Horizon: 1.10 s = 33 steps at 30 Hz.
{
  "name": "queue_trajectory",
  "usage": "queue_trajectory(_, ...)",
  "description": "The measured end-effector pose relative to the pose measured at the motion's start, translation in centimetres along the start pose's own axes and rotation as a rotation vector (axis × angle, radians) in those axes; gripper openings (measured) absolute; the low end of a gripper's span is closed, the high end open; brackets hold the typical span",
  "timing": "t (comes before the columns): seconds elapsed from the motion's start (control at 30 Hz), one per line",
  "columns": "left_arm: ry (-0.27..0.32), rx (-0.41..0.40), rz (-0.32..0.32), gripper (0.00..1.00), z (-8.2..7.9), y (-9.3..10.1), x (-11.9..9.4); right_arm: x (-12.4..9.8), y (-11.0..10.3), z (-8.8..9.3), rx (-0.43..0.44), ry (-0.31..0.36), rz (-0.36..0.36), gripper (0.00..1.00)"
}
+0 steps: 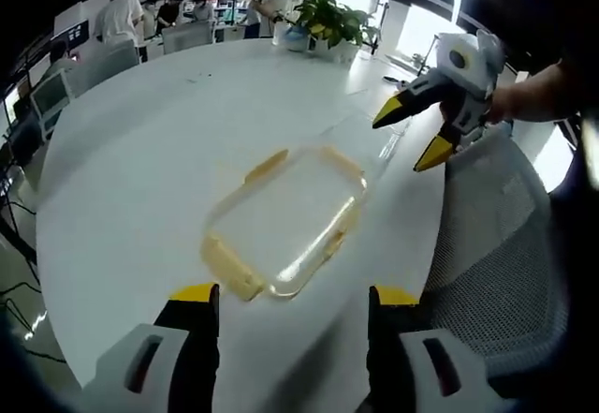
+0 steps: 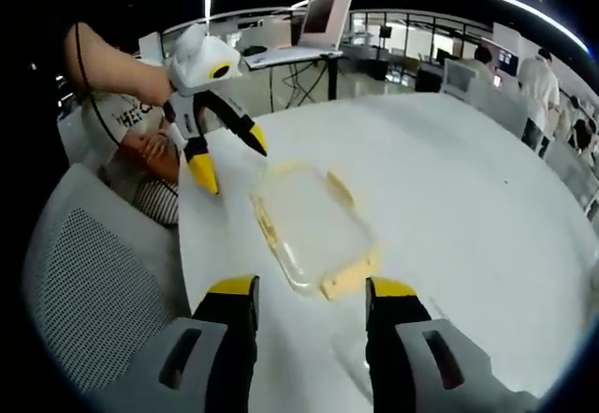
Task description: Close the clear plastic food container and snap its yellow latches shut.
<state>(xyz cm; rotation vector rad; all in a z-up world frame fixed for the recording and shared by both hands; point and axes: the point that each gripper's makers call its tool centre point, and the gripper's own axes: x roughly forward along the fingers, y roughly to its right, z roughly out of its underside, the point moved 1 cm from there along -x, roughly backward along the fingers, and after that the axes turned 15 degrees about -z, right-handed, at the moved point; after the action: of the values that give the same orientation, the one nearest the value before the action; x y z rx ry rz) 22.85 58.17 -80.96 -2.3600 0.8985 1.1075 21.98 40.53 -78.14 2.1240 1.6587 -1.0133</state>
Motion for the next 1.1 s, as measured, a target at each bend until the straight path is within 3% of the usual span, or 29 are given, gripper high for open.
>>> queue_trajectory(0.5,-0.046,0.117,0.021,0.60,-0.2,-0.9,1.3,1.1,1.1,0.9,-0.088,-0.129,-0.046,0.42)
queue_trajectory(1.1,-0.090,0.261,0.060,0.58,-0.3,-2.1,2.5,2.0,2.4,1.5,-0.157,-0.240,-0.071,0.42)
